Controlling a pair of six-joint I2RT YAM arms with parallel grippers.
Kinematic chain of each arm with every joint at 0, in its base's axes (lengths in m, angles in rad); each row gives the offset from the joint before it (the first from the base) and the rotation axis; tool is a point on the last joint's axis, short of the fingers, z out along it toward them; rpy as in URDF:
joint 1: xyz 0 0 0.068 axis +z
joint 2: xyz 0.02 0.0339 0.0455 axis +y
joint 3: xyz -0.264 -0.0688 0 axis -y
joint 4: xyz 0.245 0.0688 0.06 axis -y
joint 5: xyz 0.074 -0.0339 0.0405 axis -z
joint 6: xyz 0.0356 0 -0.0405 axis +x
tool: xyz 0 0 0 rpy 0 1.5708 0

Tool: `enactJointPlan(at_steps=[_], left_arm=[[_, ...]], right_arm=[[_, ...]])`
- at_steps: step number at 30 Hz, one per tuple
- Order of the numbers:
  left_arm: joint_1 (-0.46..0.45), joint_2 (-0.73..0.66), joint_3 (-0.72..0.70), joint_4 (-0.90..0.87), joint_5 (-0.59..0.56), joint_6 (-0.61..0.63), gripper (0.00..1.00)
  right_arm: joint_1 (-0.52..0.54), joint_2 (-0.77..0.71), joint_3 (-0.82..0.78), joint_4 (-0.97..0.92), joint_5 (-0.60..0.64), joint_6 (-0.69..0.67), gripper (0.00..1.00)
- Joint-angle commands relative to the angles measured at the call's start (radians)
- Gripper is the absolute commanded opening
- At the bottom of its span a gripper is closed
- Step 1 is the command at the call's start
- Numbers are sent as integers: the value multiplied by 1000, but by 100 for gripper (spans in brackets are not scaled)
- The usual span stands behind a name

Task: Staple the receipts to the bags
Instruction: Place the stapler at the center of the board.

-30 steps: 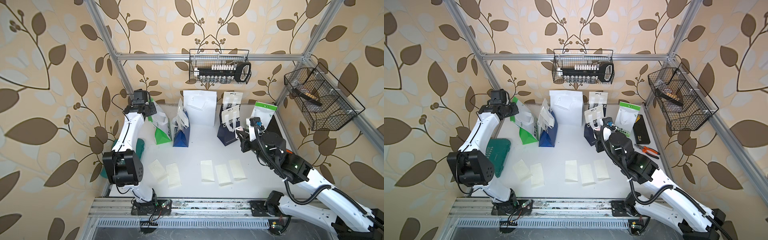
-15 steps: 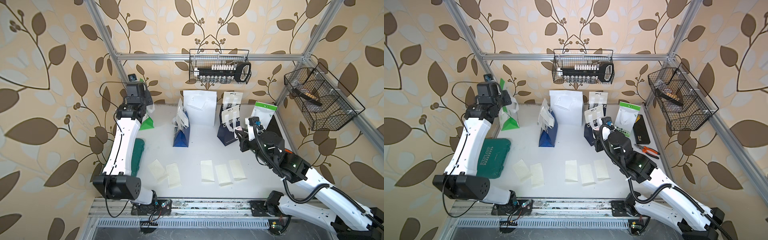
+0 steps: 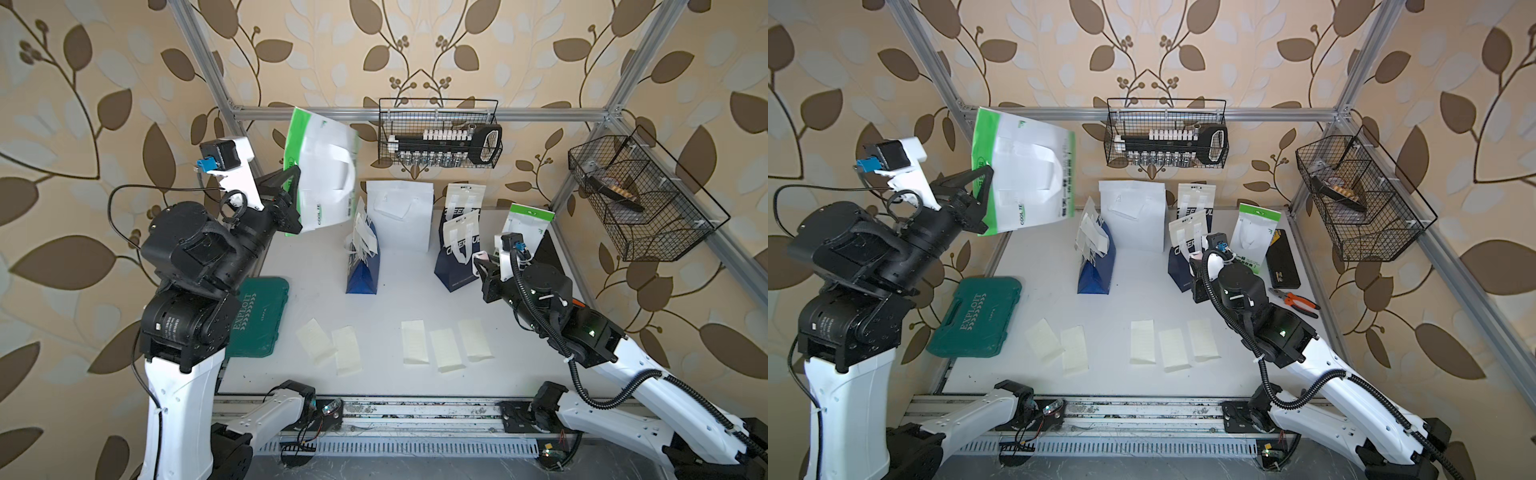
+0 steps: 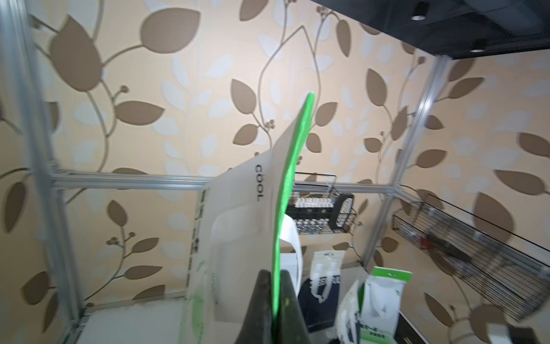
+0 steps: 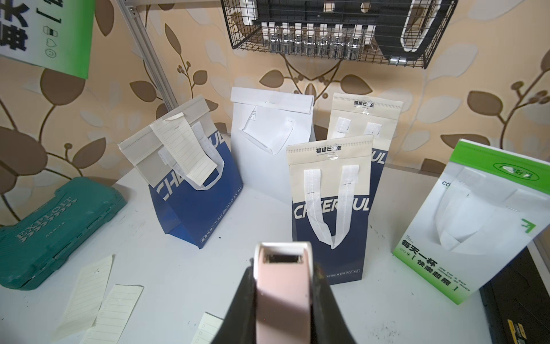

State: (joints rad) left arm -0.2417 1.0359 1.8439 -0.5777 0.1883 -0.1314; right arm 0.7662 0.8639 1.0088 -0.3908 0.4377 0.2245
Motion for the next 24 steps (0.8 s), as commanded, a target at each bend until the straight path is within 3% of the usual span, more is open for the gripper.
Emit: enactJointPlan(at_steps=[1, 4, 16, 24], left_arm=[[-1, -13, -51, 11, 332, -42, 0], [0, -35, -96, 4, 452, -45, 0], [0, -175, -348, -88, 564, -37, 0], [-16, -229, -446, -110, 516, -40, 0]], right_arm=[[-15, -26, 16, -17, 34, -2, 0], [-37, -13, 22, -47, 17, 21, 0], [-145, 199, -41, -379, -180, 234, 0], [-393, 435, -139, -369, -243, 253, 0]])
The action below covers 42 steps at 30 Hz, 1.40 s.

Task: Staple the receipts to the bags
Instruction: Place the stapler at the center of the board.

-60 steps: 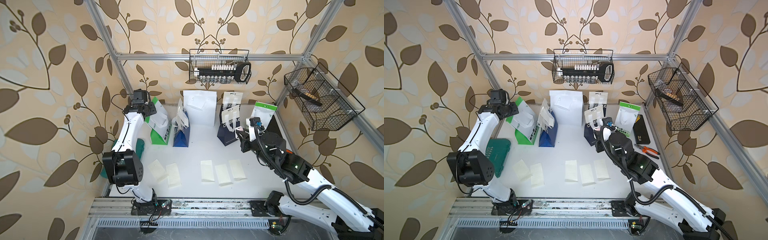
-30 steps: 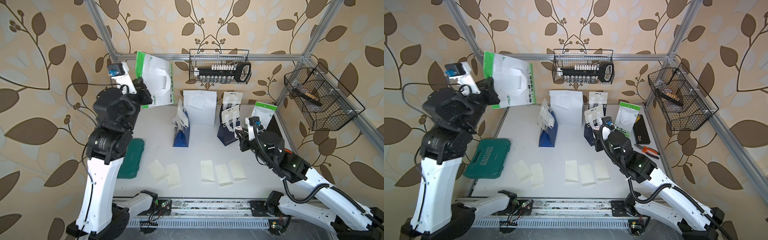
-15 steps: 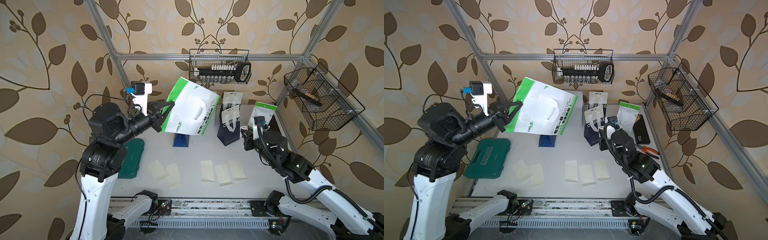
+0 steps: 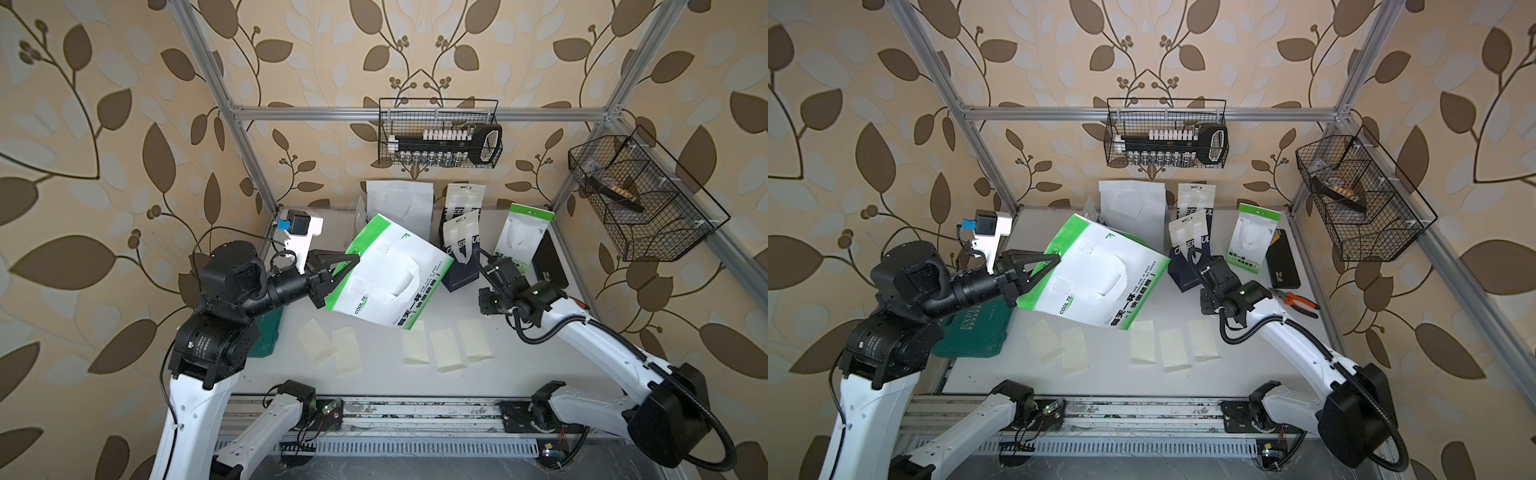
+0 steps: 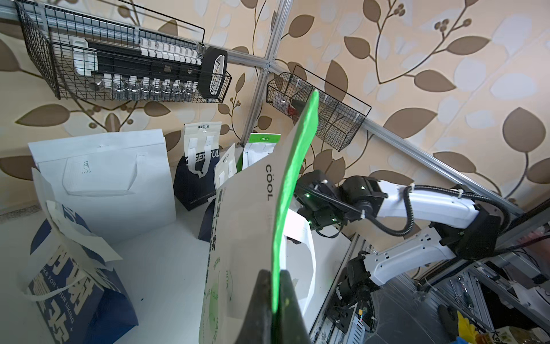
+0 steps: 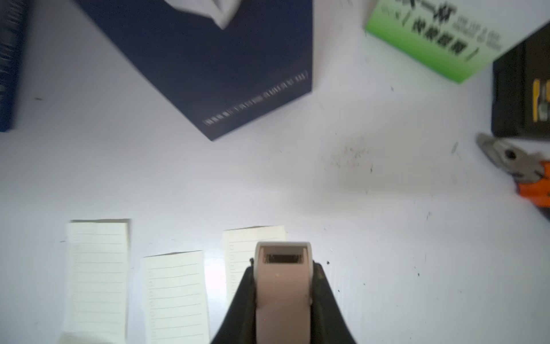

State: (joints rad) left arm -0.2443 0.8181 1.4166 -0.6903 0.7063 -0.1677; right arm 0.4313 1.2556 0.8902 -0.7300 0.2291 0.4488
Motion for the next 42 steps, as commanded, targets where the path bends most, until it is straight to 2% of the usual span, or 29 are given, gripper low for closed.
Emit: enactJointPlan(at_steps=[1, 4, 8, 12, 17, 18, 22, 24, 26, 29, 34, 39, 42], left_arm=[[-15, -11, -27, -4, -11, -5, 0], [-16, -11, -62, -16, -32, -5, 0], [-31, -32, -102, -22, -45, 11, 0], [-47, -9, -96, -110, -74, 35, 0], [-63, 1, -106, -205, -129, 50, 0], [-68, -1, -111, -213, -133, 55, 0], [-78, -15, -124, -218, -183, 55, 0], [-78, -3, -115, -231, -201, 56, 0], [-78, 11, -108, -240, -210, 53, 0], [-78, 17, -111, -235, -239, 41, 0], [-78, 19, -116, -244, -289, 8, 0], [-78, -10, -131, -275, -361, -25, 0], [-78, -28, -126, -317, -382, -27, 0]], right_arm=[[-81, 65, -28, -26, -34, 27, 0], [-124, 138, -39, -26, -6, 8, 0], [-129, 188, -48, -21, 2, 24, 0], [-133, 214, -62, 3, -8, 51, 0], [-134, 243, -55, 20, -13, 64, 7], [-134, 253, -50, 20, -14, 62, 11], [-133, 261, -49, 36, -28, 59, 42], [-132, 240, -51, 46, -31, 53, 51], [-126, 198, -50, 46, -34, 40, 56], [-64, 88, -29, 23, -10, 30, 61], [158, -59, -3, 103, -69, 3, 67], [326, 17, -22, 258, -123, 21, 68], [375, 111, -25, 356, -125, 31, 68]])
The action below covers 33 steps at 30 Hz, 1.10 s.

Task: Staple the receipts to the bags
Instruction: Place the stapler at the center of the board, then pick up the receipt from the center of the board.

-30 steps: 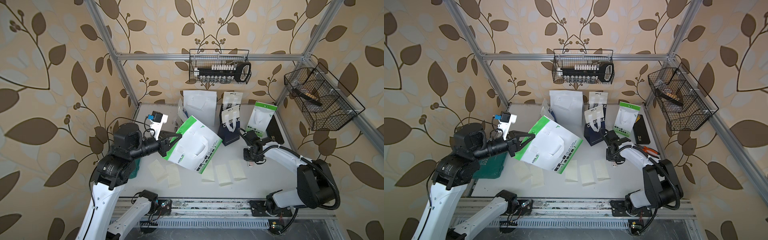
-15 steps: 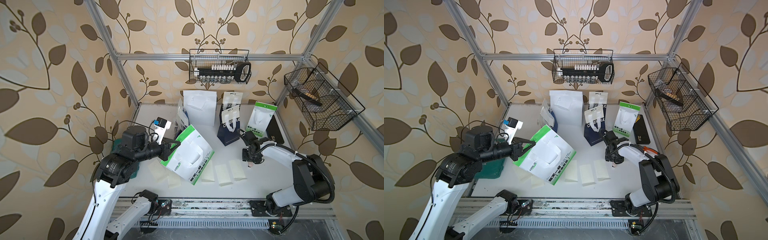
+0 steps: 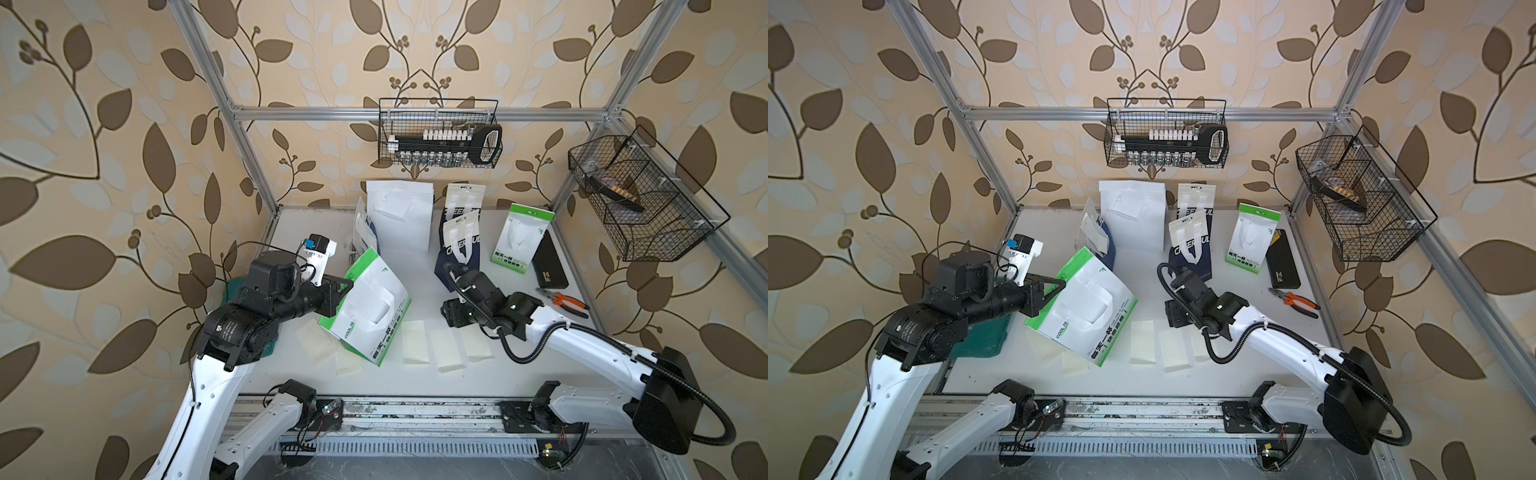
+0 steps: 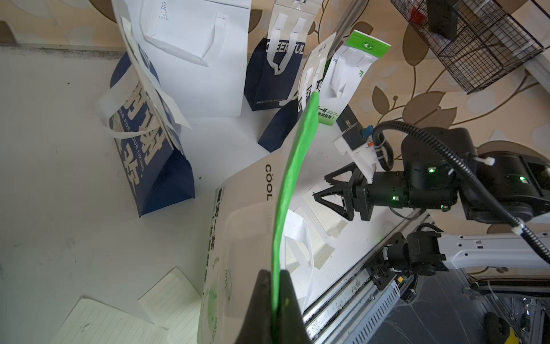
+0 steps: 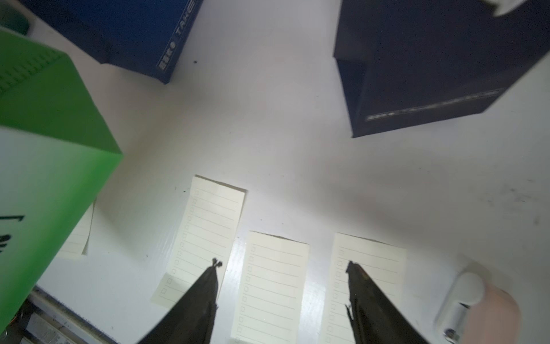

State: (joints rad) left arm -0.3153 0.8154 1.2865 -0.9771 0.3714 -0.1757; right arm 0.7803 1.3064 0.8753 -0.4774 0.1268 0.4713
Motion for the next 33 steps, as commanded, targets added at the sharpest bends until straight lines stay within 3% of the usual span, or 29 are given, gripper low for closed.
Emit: enactJointPlan(at_steps=[1, 7, 18, 27, 33], left_arm=[[-7, -29, 5, -45, -46, -20, 0], [-7, -59, -2, -101, -60, -21, 0], [-8, -81, -24, -121, -57, -10, 0], [-7, -86, -35, -109, -60, -13, 0], [-7, -89, -36, -103, -45, -22, 0]], right_arm=[[35, 94, -4, 130, -27, 11, 68], [70, 269, 66, 185, 23, 24, 65], [88, 446, 81, 240, 10, 15, 58], [148, 507, 85, 174, 65, 32, 37], [152, 554, 82, 155, 74, 38, 7]])
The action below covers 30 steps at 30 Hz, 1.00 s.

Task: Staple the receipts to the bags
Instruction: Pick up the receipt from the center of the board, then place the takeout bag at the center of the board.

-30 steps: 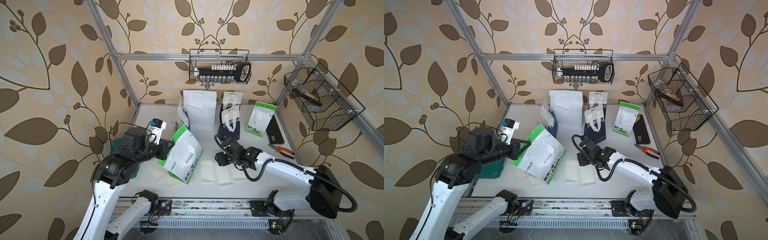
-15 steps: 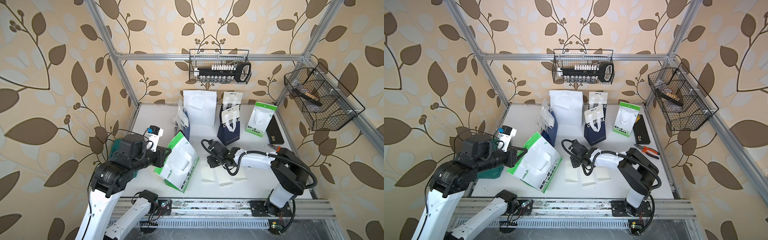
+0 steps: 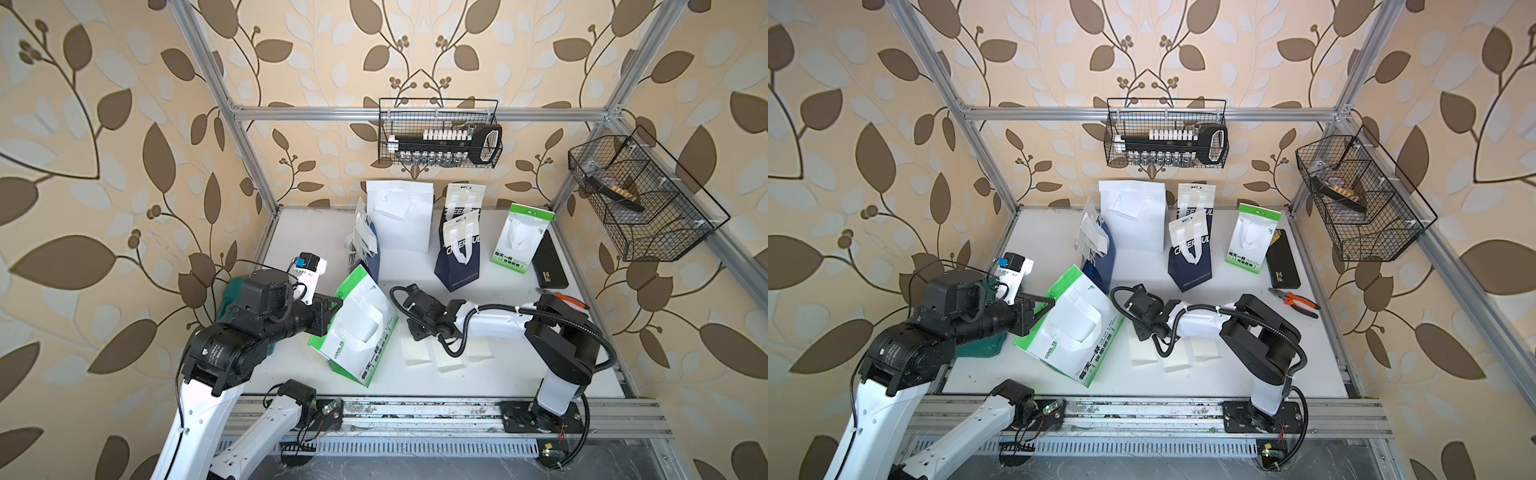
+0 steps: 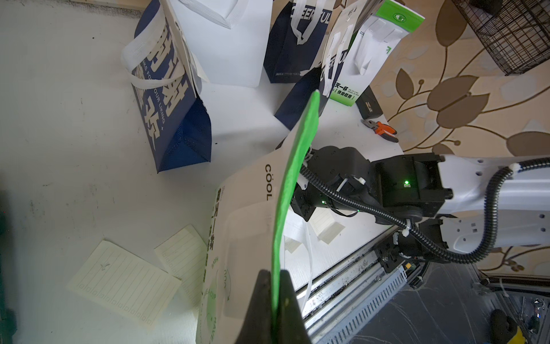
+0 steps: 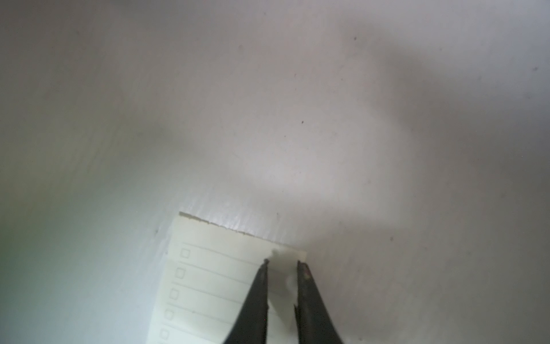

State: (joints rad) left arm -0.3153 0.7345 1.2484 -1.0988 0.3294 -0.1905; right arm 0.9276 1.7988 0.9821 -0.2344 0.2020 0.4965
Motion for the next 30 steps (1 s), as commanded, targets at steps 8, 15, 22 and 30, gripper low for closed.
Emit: enactJointPlan(at_steps=[8, 15, 22, 30], left_arm=[[-7, -6, -2, 26, -1, -7, 0], [-7, 18, -30, 75, 140, 26, 0], [-7, 61, -9, 87, 182, 66, 0], [-85, 147, -118, 290, 242, 15, 0]], right_arm=[[5, 3, -66, -27, 17, 6, 0], [6, -264, -42, -1, 16, -95, 0], [-12, -554, -95, -121, 135, -140, 0], [-115, -859, -124, -241, 66, -235, 0]])
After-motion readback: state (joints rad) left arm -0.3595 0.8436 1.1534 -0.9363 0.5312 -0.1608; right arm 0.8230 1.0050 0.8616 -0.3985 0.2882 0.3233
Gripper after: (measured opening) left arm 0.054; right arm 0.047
